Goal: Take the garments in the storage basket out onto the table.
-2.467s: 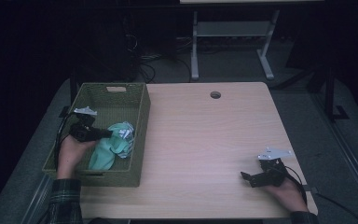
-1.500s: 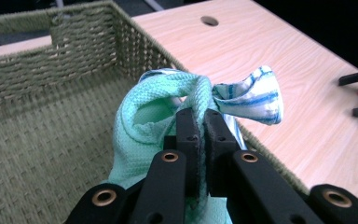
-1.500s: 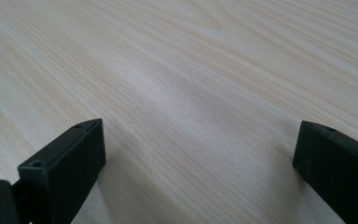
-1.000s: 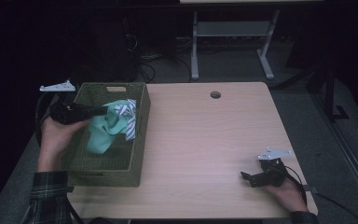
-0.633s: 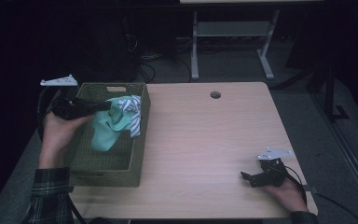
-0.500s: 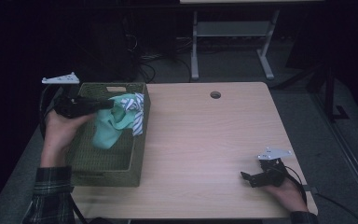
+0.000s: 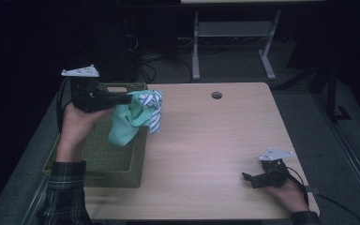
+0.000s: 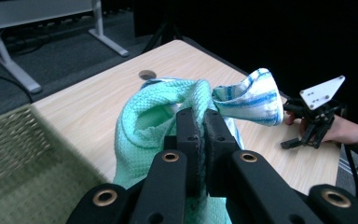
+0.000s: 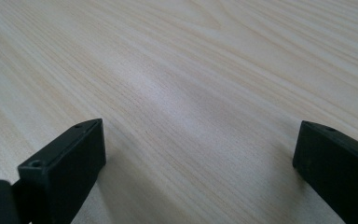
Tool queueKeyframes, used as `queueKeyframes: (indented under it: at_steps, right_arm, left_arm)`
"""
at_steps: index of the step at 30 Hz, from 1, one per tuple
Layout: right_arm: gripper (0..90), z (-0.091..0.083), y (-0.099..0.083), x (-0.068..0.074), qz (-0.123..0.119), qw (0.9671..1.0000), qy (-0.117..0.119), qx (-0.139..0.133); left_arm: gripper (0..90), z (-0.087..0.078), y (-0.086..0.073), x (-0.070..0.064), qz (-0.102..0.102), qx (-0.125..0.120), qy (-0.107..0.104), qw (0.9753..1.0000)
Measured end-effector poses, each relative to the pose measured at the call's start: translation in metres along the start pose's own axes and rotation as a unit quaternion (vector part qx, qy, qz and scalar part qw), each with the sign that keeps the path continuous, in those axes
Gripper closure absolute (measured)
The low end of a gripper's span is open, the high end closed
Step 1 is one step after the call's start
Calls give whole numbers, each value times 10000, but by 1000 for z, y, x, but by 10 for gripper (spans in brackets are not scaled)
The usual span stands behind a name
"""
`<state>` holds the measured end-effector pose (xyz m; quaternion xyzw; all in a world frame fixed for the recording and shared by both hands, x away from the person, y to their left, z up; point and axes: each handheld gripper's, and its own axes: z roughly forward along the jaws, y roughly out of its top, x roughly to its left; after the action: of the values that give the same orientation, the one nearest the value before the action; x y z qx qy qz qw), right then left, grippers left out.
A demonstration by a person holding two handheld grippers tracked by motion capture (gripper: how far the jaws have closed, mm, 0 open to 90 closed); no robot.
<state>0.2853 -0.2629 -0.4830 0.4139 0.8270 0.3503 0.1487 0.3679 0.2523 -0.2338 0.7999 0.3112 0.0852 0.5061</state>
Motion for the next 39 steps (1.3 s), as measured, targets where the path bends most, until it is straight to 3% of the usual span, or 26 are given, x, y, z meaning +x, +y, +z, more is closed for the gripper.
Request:
queueKeyframes:
  at_steps: [10,18,39]
  right_arm:
    - [20,0,0,0,-3,10000,-2,2]
    - [20,0,0,0,-14,10000,-3,3]
    - [20,0,0,0,-5,10000,3,8]
  left_arm:
    - [865,30,13,-20,160,-4,-210,9997]
    - [866,54,13,-30,201,6,-436,9988]
    - [869,101,13,-49,274,93,-768,9966]
